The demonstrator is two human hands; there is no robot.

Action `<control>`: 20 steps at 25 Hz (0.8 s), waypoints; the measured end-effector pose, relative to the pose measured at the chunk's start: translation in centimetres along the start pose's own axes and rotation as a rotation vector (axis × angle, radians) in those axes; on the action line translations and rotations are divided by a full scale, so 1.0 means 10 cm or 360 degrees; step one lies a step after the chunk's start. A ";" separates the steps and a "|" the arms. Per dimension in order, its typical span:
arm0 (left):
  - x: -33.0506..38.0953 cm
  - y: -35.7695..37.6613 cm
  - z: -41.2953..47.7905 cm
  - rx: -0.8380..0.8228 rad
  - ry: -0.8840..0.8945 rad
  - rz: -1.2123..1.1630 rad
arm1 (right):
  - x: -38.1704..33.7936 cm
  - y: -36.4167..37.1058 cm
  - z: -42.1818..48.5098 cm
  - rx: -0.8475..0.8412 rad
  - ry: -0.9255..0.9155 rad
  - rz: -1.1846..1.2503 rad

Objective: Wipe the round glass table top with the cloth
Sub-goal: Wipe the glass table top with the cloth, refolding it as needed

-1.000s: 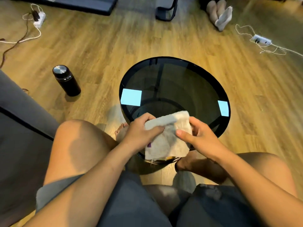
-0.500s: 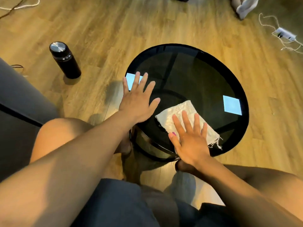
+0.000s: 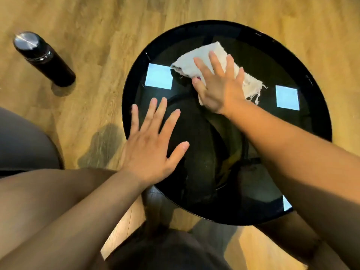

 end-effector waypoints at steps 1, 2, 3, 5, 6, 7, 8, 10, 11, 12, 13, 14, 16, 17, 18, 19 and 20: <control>-0.02 0.00 0.01 0.0012 -0.0008 -0.0015 | 0.01 -0.03 0.21 0.0036 -0.0019 0.0021; -0.04 0.00 0.03 0.0028 -0.0017 -0.0036 | 0.03 -0.06 0.39 0.0062 -0.0047 0.0030; -0.04 -0.01 0.04 0.0042 -0.0021 -0.0054 | 0.06 -0.07 0.54 0.0063 -0.0084 0.0027; -0.04 -0.03 0.04 0.0071 -0.0034 -0.0104 | 0.13 -0.10 0.82 0.0019 -0.0181 0.0029; -0.03 -0.05 0.03 0.0079 -0.0043 -0.0152 | 0.17 -0.12 0.91 -0.0005 -0.0203 0.0049; -0.02 -0.07 0.03 0.0079 -0.0048 -0.0197 | 0.20 -0.13 0.96 -0.0013 -0.0199 0.0075; -0.03 -0.08 0.03 0.0068 -0.0053 -0.0221 | 0.19 -0.14 0.96 -0.0010 -0.0193 0.0100; -0.05 -0.08 0.04 0.0037 -0.0050 -0.0219 | 0.14 -0.17 0.78 0.0034 -0.0215 0.0144; -0.05 -0.08 0.05 0.0031 -0.0055 -0.0228 | 0.12 -0.17 0.59 0.0056 -0.0242 0.0180; -0.05 -0.08 0.06 0.0032 -0.0069 -0.0243 | 0.09 -0.18 0.36 0.0067 -0.0285 0.0239; -0.05 -0.09 0.06 0.0039 -0.0086 -0.0250 | 0.07 -0.16 0.09 0.0058 -0.0337 0.0316; -0.05 -0.10 0.05 0.0048 -0.0099 -0.0251 | 0.05 -0.14 -0.20 0.0041 -0.0392 0.0400; -0.06 -0.10 0.05 0.0066 -0.0111 -0.0250 | -0.04 -0.10 -0.84 0.0007 -0.0532 0.0533; -0.07 -0.10 0.05 0.0079 -0.0103 -0.0250 | -0.10 -0.10 -1.17 0.0012 -0.0621 0.0561; -0.09 -0.08 0.06 0.0087 -0.0102 -0.0266 | -0.14 -0.09 -1.46 0.0033 -0.0700 0.0568; -0.09 -0.08 0.04 0.0100 -0.0094 -0.0297 | -0.13 -0.10 -1.78 0.0072 -0.0743 0.0545; -0.08 -0.08 0.03 0.0106 -0.0089 -0.0324 | -0.10 -0.08 -2.07 0.0116 -0.0774 0.0507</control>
Point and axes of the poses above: each hand's wrist, its own z-axis towards the middle knuckle, its own y-axis out of the palm, x = y × z, the point moved 7 cm from there along z, towards the middle knuckle, and after that the axes turned 5 degrees about x, right-handed, at the moved point
